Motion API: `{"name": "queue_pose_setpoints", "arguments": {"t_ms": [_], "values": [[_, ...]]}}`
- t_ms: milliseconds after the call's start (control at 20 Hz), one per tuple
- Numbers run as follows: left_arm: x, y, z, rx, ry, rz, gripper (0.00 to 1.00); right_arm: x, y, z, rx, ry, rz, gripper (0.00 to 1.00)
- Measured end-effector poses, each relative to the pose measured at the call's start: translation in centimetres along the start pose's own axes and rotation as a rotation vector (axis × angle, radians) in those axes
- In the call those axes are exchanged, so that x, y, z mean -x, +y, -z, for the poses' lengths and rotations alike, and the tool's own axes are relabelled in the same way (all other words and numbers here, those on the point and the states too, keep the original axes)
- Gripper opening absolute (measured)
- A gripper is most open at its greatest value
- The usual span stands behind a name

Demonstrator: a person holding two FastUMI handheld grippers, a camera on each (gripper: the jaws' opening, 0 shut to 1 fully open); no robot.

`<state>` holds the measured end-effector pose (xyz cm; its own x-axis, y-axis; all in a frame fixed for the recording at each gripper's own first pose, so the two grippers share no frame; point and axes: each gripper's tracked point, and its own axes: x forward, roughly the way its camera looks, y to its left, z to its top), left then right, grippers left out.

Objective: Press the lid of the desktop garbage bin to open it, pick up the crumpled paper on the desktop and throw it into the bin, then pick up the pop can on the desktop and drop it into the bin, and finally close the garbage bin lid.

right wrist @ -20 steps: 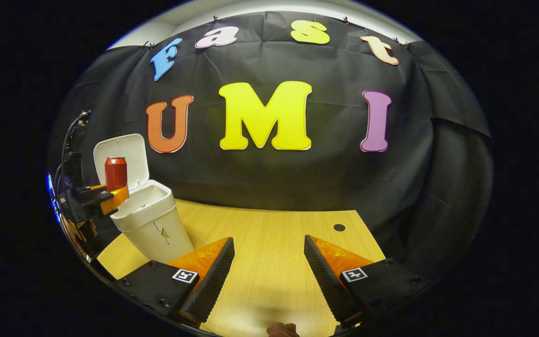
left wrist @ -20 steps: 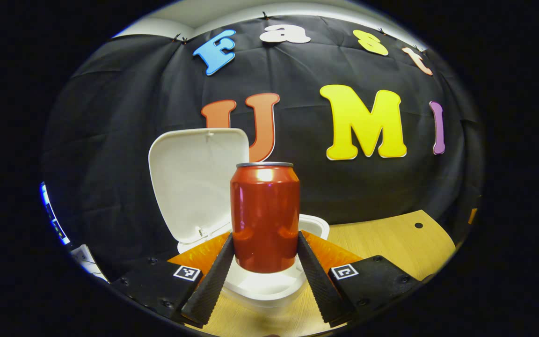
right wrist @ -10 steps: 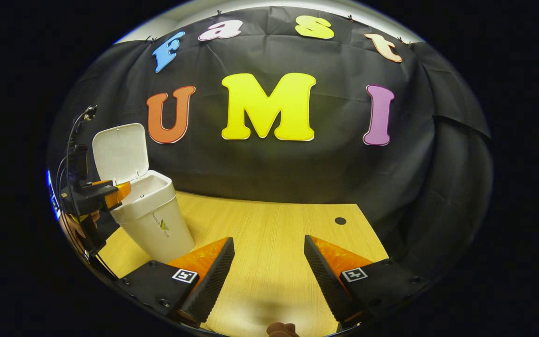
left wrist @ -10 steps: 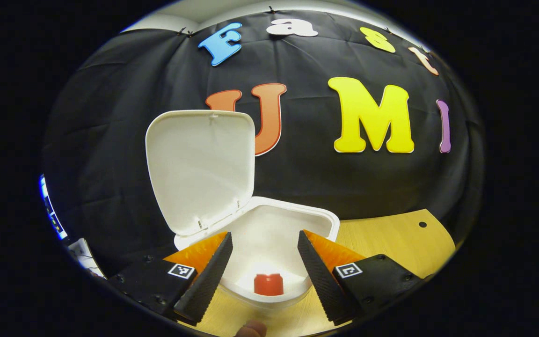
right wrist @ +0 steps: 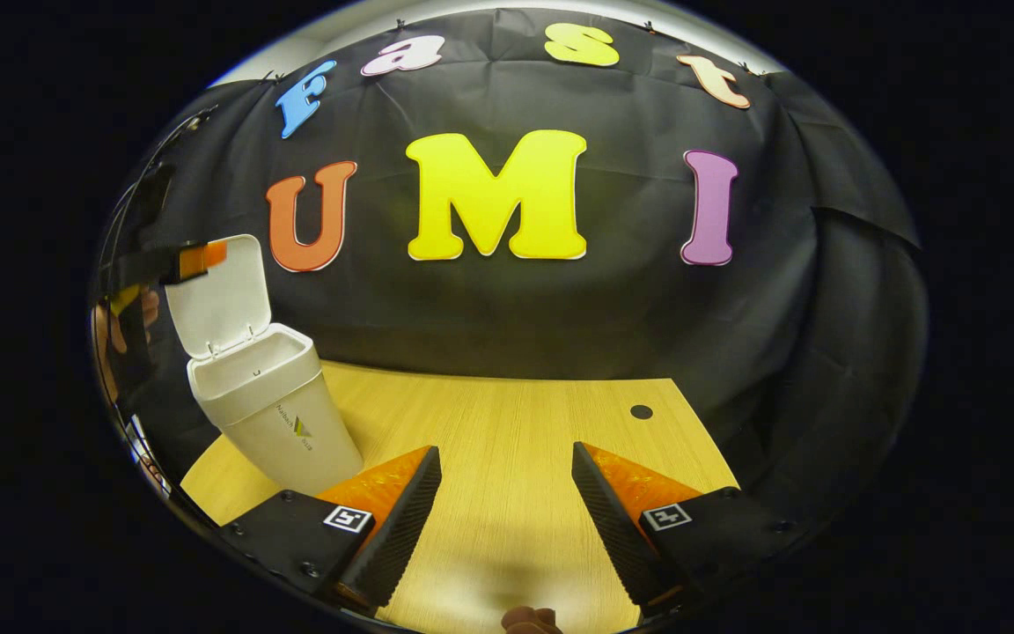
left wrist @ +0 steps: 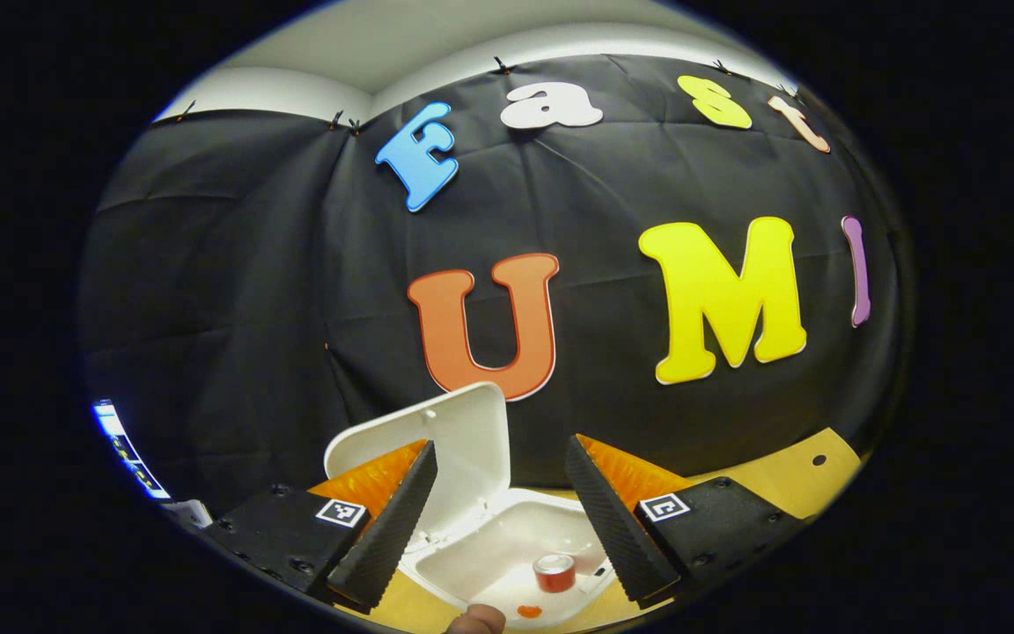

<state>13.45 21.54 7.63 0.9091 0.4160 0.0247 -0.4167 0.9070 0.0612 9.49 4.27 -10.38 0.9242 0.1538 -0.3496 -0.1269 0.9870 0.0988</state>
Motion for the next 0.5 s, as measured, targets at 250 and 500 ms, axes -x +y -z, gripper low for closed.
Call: {"name": "queue_pose_setpoints", "arguments": {"t_ms": [250, 500], "values": [[-3.7, 3.1, -4.7, 0.026, -0.08, -0.081, 0.96, -0.7, -1.1, 0.5, -0.023, 0.011, 0.01, 0.95], [-7.3, 6.6, -4.4, 0.034, -0.034, -0.195, 0.96, -1.3, -2.8, 1.2, -0.031, 0.032, 0.033, 0.95]]}}
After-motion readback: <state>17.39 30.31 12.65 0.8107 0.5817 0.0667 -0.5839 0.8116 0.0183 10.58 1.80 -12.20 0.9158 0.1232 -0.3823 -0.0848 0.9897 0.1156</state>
